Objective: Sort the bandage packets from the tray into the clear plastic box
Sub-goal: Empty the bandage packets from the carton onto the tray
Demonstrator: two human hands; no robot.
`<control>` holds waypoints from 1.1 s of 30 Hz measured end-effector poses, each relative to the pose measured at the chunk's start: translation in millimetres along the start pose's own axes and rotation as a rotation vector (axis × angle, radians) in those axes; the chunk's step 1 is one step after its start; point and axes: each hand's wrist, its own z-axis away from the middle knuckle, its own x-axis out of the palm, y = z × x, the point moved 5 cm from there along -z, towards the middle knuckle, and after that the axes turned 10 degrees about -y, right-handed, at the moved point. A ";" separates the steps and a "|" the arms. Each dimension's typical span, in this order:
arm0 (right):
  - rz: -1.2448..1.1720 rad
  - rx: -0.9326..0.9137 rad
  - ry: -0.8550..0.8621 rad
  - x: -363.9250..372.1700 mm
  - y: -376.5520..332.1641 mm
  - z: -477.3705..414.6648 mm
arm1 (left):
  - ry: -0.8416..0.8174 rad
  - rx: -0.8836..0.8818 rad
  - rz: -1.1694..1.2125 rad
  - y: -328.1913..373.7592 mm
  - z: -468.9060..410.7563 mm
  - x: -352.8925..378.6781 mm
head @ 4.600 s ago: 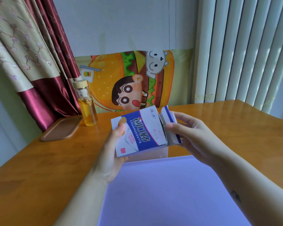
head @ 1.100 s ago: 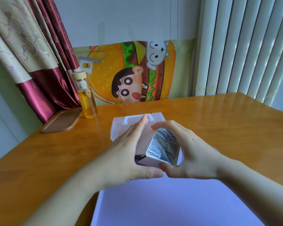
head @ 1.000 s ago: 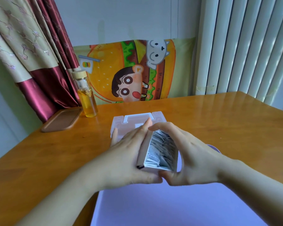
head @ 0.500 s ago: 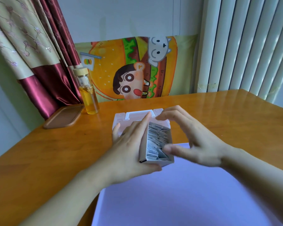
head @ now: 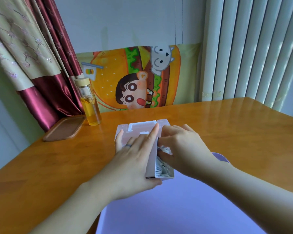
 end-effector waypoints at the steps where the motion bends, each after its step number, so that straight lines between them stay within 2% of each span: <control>1: -0.019 0.009 0.027 2.2 2.7 -1.5 | 0.017 0.012 -0.016 0.9 -1.0 -1.0; 3: -0.056 0.013 0.061 3.8 6.2 -2.9 | 0.032 0.020 -0.067 0.8 -3.2 -2.1; 9: -0.192 0.076 0.060 -0.3 25.2 10.0 | -0.092 -0.112 -0.188 -26.0 -1.0 3.7; 11: -0.362 0.137 0.018 2.9 36.5 15.9 | -0.074 -0.118 -0.222 -37.0 3.9 7.1; 14: -0.551 0.281 -0.033 16.2 53.8 27.4 | 0.044 -0.098 -0.411 -46.4 7.2 11.7; 18: -0.535 0.422 -0.300 41.4 63.9 39.5 | 0.122 -0.079 -0.484 -43.2 9.5 13.5; 21: -0.528 0.456 -0.335 45.0 67.4 42.1 | 0.137 -0.044 -0.516 -36.4 10.2 10.4; 25: -0.519 0.359 -0.210 29.1 57.2 32.0 | 0.147 -0.027 -0.515 -31.8 7.6 6.3; 30: -0.482 0.076 -0.070 17.2 23.9 14.3 | 0.187 0.003 -0.489 -18.8 3.6 -5.3; 33: -0.419 0.045 0.033 16.2 18.5 8.2 | 0.212 0.005 -0.463 -13.2 2.8 -11.1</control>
